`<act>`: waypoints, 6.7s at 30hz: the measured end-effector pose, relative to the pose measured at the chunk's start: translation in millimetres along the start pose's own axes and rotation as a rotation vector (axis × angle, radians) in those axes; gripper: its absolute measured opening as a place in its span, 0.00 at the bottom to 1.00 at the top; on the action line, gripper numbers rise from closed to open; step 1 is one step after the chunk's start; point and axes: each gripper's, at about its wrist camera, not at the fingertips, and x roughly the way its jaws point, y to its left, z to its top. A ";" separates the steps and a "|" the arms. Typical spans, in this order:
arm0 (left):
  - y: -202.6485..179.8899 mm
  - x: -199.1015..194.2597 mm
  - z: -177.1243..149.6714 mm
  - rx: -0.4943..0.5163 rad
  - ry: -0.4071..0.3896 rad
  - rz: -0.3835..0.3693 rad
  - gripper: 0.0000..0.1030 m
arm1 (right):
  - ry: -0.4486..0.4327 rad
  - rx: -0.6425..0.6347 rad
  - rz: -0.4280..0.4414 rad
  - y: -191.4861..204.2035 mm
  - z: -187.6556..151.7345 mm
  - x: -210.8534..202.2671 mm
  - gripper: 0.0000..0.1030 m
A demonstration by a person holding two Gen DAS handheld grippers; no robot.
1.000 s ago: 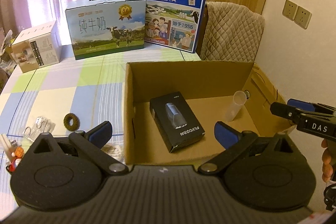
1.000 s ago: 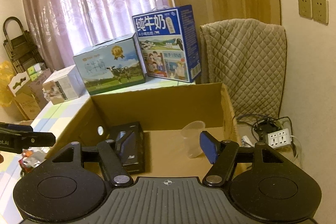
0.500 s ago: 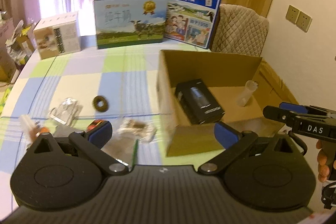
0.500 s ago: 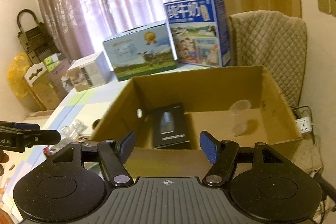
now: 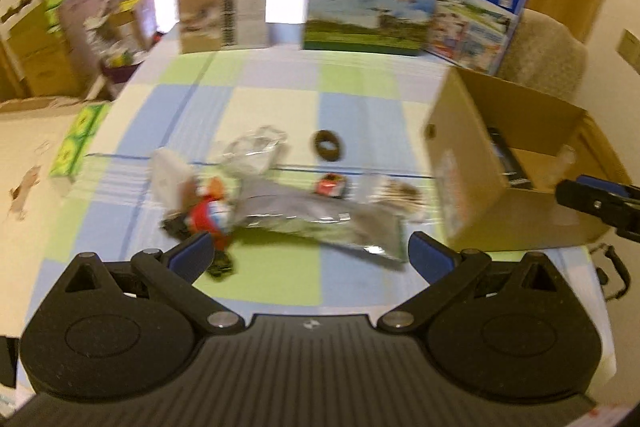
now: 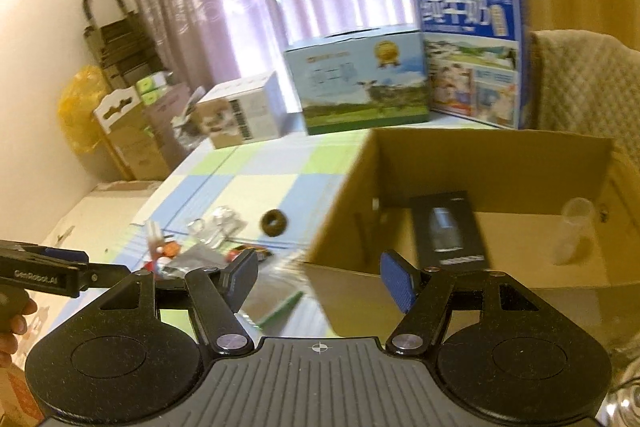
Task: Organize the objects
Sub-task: 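Withdraw both tools from the cardboard box back over the table, then grasp the black USB cable with the left tool while the right tool grasps the silver foil bag, then lift the cable and foil bag and carry both toward the cardboard box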
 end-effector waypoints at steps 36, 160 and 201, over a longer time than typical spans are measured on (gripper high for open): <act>89.9 102.4 -14.7 -0.082 0.160 0.082 0.98 | 0.203 -0.219 0.013 87.7 -27.1 139.1 0.63; 112.8 59.4 -32.9 -0.029 0.100 0.022 0.16 | 0.354 -0.127 0.039 91.2 -53.7 128.8 0.42; -125.3 24.6 64.7 0.199 -0.139 -0.306 0.16 | 0.018 0.013 -0.121 -58.7 39.0 -31.0 0.42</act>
